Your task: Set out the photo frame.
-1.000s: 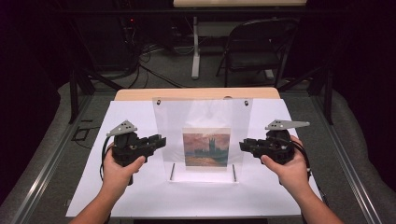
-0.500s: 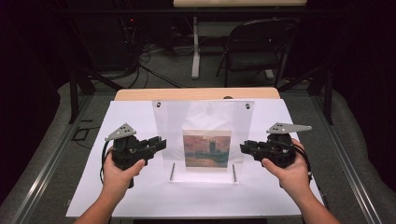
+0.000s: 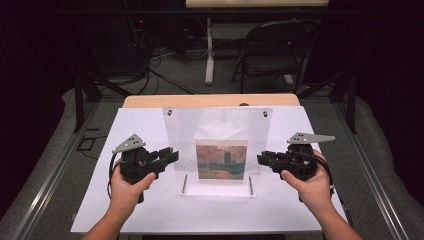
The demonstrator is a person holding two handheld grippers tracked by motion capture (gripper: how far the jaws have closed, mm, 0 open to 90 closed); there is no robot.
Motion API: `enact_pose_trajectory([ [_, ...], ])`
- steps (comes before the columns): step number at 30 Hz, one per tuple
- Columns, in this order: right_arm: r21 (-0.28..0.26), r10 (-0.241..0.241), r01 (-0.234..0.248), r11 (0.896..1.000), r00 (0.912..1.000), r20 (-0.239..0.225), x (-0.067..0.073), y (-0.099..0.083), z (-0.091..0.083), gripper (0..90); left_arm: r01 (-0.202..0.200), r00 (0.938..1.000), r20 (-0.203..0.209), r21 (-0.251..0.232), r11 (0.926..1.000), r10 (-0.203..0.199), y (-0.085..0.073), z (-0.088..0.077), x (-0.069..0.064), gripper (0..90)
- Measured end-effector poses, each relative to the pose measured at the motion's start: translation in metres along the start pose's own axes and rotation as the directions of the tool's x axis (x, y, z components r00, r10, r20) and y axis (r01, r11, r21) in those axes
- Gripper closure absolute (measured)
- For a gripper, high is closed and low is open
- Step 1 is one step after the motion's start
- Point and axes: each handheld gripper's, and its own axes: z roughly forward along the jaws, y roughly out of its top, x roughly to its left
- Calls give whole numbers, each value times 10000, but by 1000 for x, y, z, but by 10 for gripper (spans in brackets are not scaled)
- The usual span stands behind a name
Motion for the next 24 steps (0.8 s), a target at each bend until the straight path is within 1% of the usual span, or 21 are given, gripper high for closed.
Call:
enact_pose_trajectory([
  [3,28,86,-86,10000,10000,-49,-1,-2,1,690,25,10000,57,57,10000,-25,-2,1,0,620],
  [5,-6,43,-43,10000,9999,-95,-1,-4,1,682,12,10000,42,82,10000,-13,-3,1,0,594],
  [8,53,7,-7,10000,10000,47,0,-6,-2,674,-40,10000,13,219,9998,40,-3,-3,0,582],
  [11,-31,-193,194,9998,9996,224,-1,-7,-5,667,-23,10000,-9,265,9996,23,-3,-9,1,577],
  [12,-39,-275,277,9996,9989,389,0,-9,-7,659,-50,9999,-87,282,9996,53,-3,-15,2,577],
  [13,-39,-275,277,9996,9989,389,0,-9,-7,659,-50,9999,-87,282,9996,53,-3,-15,2,578],
  [14,-26,-413,415,9991,9977,546,1,-9,-10,647,-47,9998,-216,282,9996,53,-3,-18,3,578],
  [15,-26,-413,415,9991,9977,546,1,-9,-10,647,-34,9996,-293,275,9996,42,-3,-21,5,578],
  [16,-114,-495,505,9987,9961,723,1,-10,-13,635,9,9986,-523,230,9997,3,-3,-26,8,577],
  [17,-114,-495,505,9987,9961,723,1,-10,-13,635,9,9986,-523,230,9997,3,-3,-26,8,576],
  [18,-122,-557,571,9983,9944,903,0,-11,-17,629,12,9959,-908,180,9998,5,-4,-31,11,574],
  [19,-122,-557,571,9983,9944,903,0,-11,-17,629,12,9959,-908,180,9998,5,-4,-31,11,572],
  [20,-144,-598,617,9980,9926,1060,-1,-11,-20,621,-82,9922,-1242,143,9999,99,-5,-35,14,568],
  [21,-144,-598,617,9980,9926,1060,-1,-11,-20,621,-82,9922,-1242,143,9999,99,-5,-35,14,565],
  [22,-182,-637,662,9976,9912,1165,-2,-12,-22,619,-159,9883,-1511,207,9997,189,-7,-38,16,565],
  [23,-173,-676,703,9974,9895,1279,-3,-12,-24,615,-190,9857,-1670,204,9996,221,-8,-39,18,564],
  [24,-165,-728,759,9970,9873,1409,-4,-13,-25,612,-170,9845,-1743,188,9997,200,-10,-40,20,561],
])
